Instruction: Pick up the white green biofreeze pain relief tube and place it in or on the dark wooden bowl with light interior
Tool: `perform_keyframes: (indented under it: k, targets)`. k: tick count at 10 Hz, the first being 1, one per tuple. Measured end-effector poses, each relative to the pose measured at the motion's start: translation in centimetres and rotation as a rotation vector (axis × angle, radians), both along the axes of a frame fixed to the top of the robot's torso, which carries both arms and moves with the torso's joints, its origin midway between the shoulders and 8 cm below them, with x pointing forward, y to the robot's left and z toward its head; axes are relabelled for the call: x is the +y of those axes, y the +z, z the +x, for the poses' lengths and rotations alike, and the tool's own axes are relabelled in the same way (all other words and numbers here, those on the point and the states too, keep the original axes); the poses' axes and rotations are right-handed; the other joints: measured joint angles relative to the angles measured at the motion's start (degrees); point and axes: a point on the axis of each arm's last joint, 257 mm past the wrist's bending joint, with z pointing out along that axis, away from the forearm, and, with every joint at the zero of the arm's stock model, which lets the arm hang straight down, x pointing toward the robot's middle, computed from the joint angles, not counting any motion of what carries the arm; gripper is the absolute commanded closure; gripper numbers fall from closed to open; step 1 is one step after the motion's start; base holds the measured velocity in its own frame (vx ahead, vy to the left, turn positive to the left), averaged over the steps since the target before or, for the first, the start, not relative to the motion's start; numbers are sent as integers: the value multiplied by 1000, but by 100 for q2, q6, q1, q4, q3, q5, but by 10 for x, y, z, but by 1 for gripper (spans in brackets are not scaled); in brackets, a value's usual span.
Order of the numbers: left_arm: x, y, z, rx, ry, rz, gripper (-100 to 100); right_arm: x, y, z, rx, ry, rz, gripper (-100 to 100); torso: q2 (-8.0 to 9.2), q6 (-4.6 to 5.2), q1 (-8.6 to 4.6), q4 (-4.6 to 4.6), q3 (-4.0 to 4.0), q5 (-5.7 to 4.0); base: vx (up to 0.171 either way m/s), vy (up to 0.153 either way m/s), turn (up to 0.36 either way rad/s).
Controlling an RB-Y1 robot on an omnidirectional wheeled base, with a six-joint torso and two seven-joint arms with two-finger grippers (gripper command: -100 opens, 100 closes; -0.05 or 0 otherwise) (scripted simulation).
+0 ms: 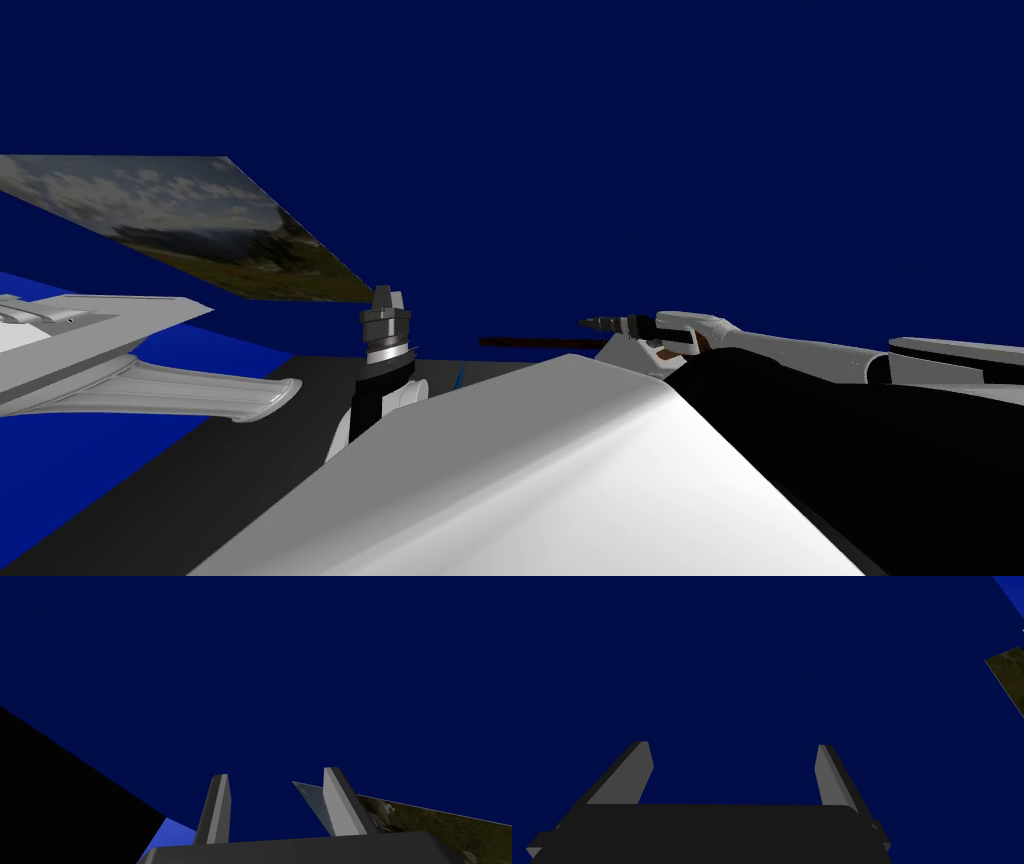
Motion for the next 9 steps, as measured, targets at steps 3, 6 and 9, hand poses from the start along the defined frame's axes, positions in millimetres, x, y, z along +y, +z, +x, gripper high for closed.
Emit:
perform_keyframes:
  k: [3,6,9]
  targets:
    - [0,0,0,0,0,0,0,-22,7,-4,52,31,-82,-100,2,1,-5,1,2,-2,-20,-50,25]
    - [0,0,0,0,0,0,0,-43,15,-6,94,62,-155,-100,2,2,3,1,2,-2,-21,-32,7]
    - [0,0,0,0,0,0,0,-61,24,-11,147,95,-230,-100,8,2,-7,2,5,-2,-30,-51,5]
